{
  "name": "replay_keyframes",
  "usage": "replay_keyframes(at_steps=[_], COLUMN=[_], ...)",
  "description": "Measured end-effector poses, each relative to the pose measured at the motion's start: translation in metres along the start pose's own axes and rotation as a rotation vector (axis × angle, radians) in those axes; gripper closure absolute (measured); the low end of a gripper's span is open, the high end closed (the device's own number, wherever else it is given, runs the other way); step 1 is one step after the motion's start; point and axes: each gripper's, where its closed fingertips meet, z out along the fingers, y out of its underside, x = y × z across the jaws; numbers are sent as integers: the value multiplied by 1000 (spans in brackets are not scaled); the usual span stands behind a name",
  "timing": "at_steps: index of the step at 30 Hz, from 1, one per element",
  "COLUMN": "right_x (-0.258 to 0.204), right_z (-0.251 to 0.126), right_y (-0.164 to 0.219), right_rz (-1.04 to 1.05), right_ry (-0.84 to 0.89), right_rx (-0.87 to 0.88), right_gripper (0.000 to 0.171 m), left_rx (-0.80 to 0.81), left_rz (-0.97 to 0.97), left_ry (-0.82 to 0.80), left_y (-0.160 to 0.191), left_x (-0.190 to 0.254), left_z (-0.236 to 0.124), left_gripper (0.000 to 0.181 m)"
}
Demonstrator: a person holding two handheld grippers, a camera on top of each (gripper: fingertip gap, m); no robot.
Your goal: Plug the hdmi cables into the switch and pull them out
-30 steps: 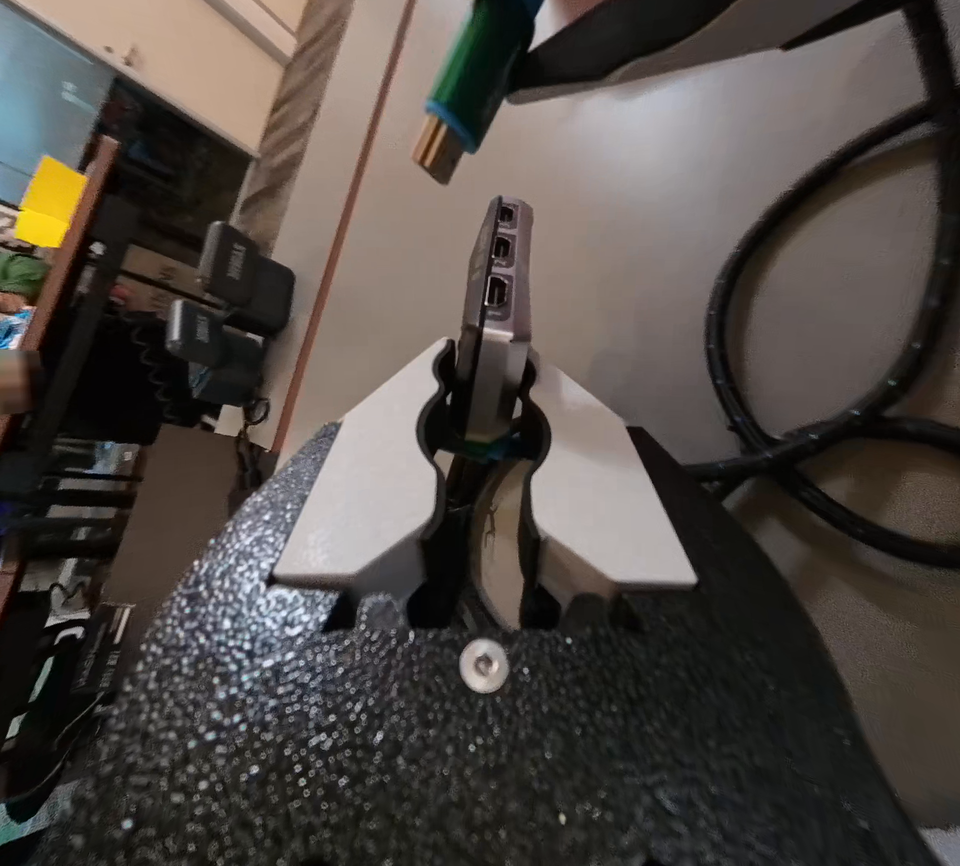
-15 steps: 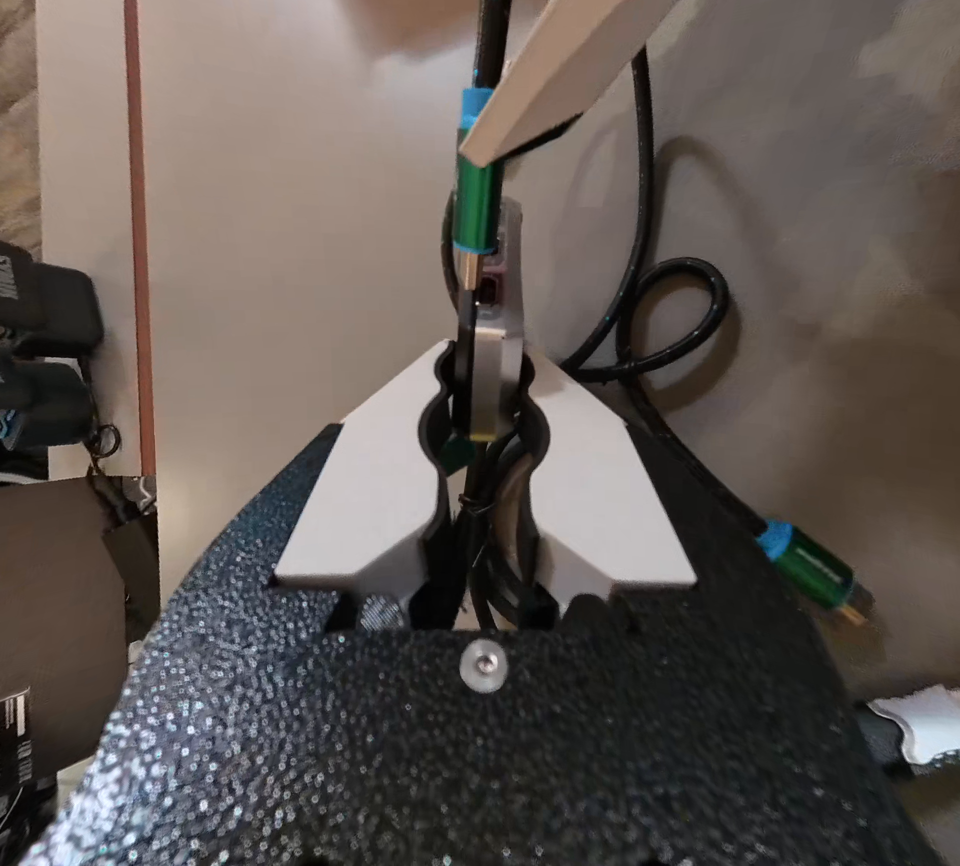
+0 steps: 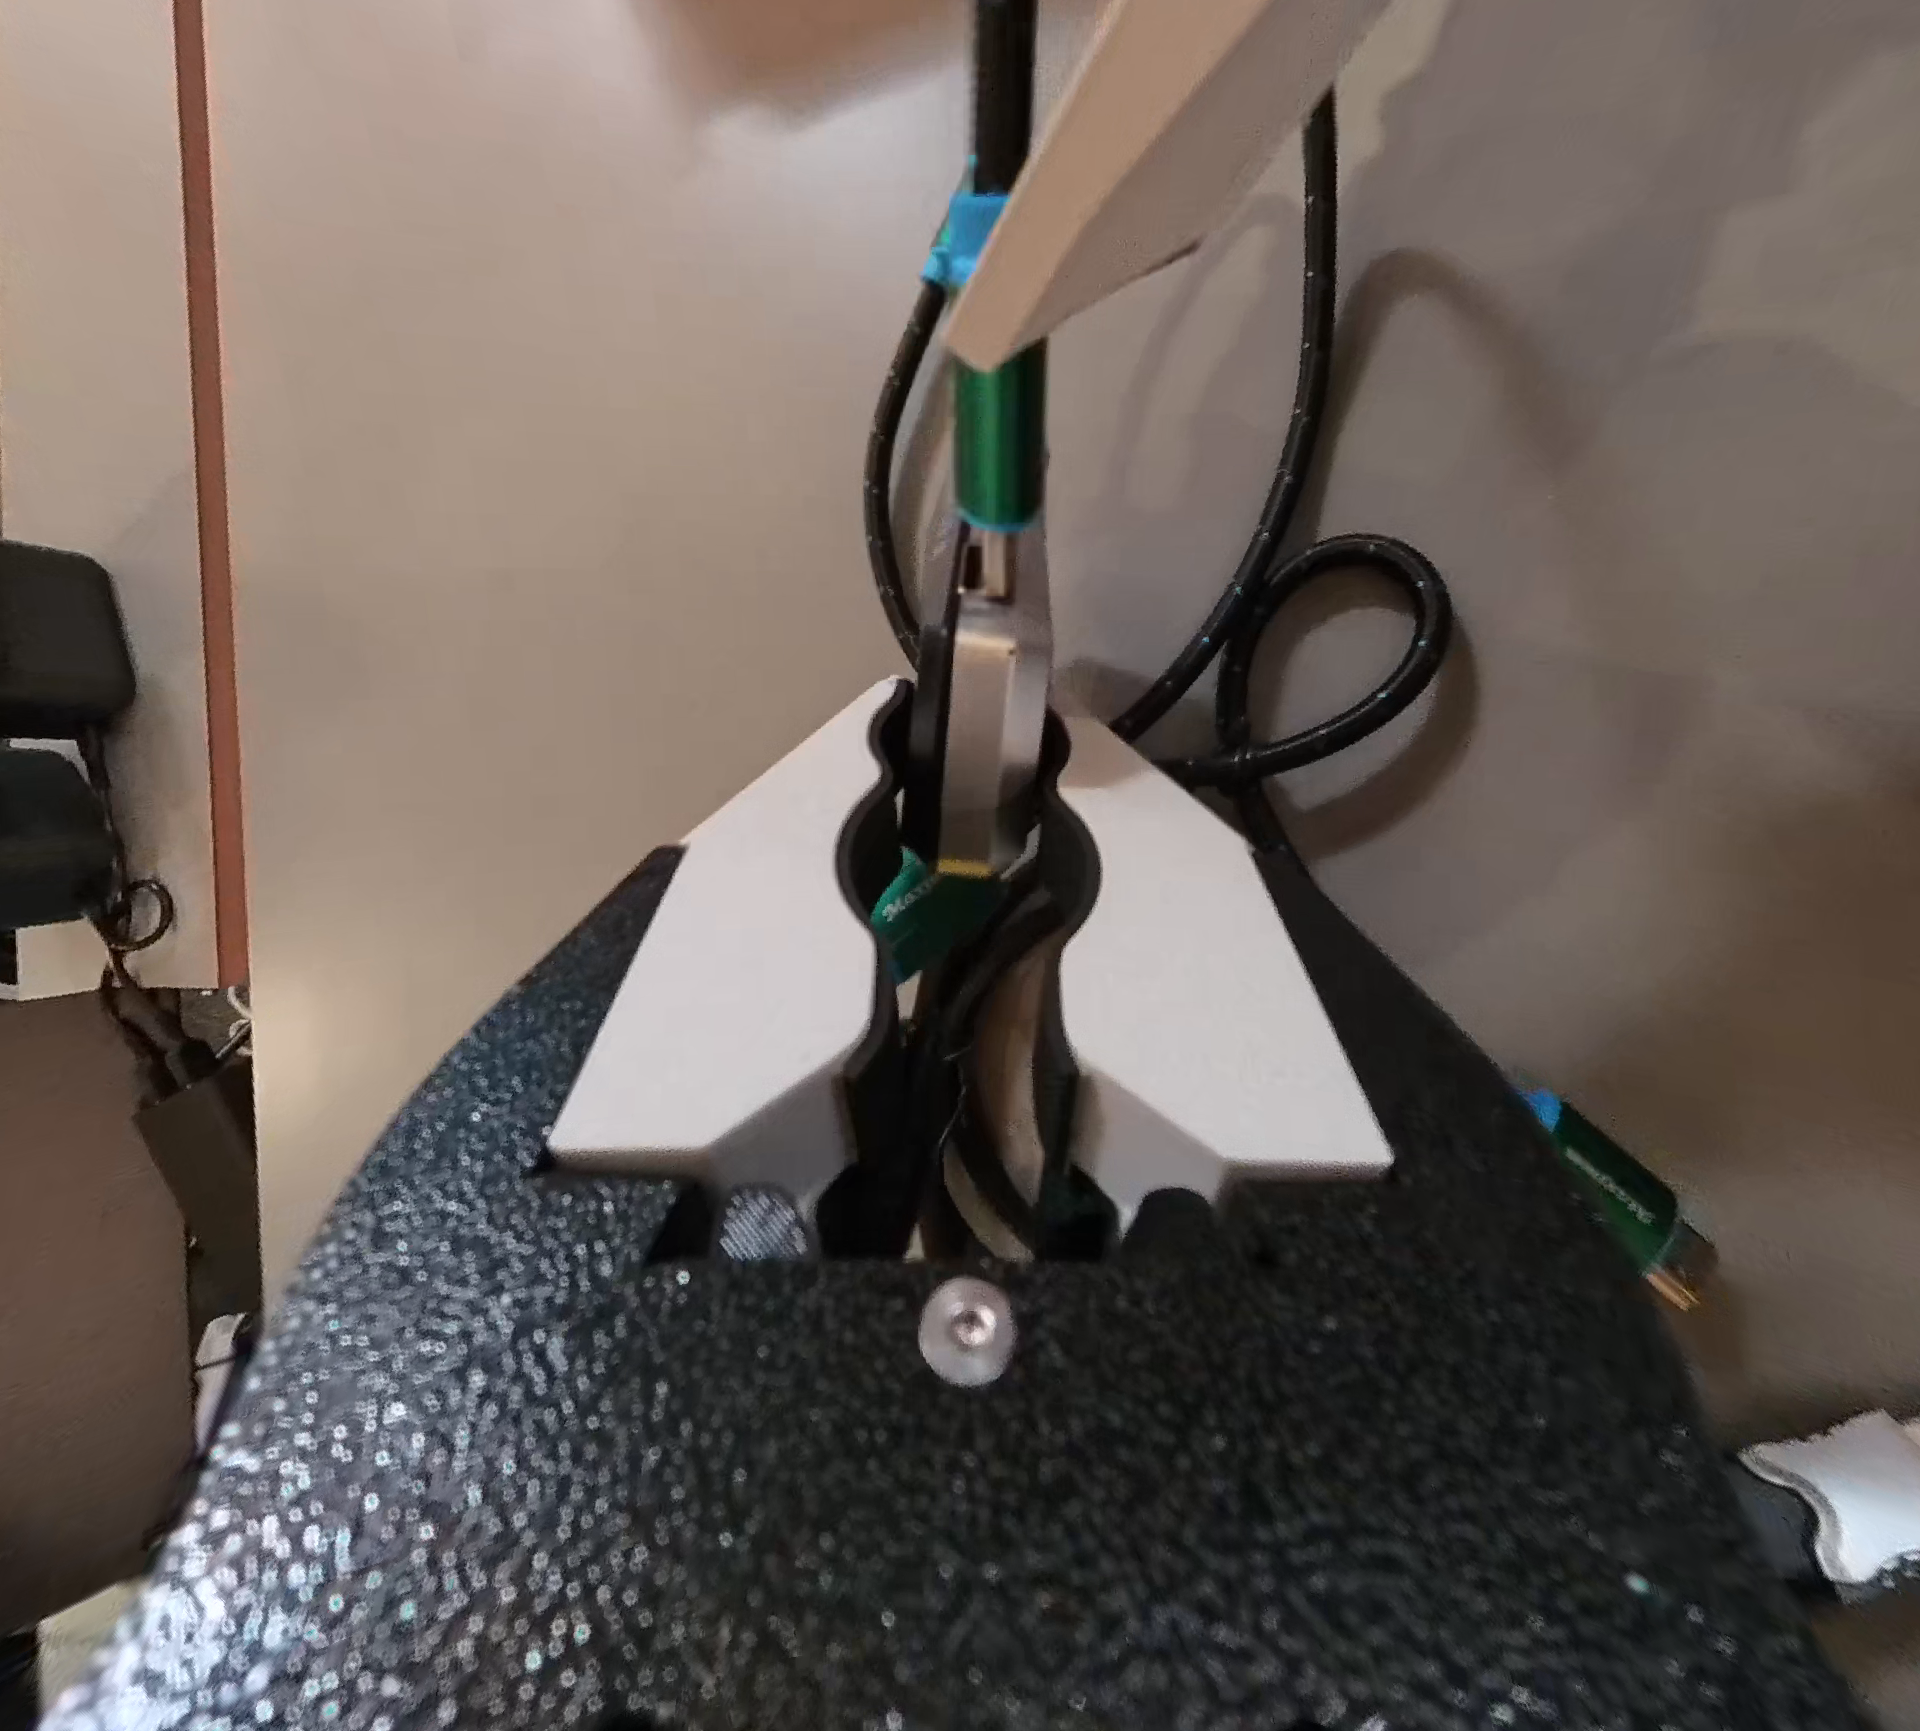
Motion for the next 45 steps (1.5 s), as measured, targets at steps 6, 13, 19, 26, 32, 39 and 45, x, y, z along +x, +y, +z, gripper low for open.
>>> replay_keyframes(at_steps=[6,13,19,26,32,39,45], right_x=[-3,-7,-11,-20,-25,-29,-28], right_z=[1,4,4,8,7,4,1], right_y=[2,7,5,12,14,18,13], right_rz=[-3,66,51,237,359,369,293], right_ry=[3,-20,-36,-100,-59,-34,-8], right_rx=[-25,-80,-143,-290,-334,-403,-342], right_gripper=[154,154,154,154,154,153,155], left_rx=[3,7,10,46,109,155,121], left_rz=[8,-34,-73,-120,-139,-132,-66], left_ry=[13,20,38,66,88,61,34], left_y=[-1,-1,0,-2,-5,-12,-12], left_x=[2,1,2,2,3,1,2], left_z=[0,3,7,12,13,18,19], left_gripper=[162,162,162,161,161,162,163])
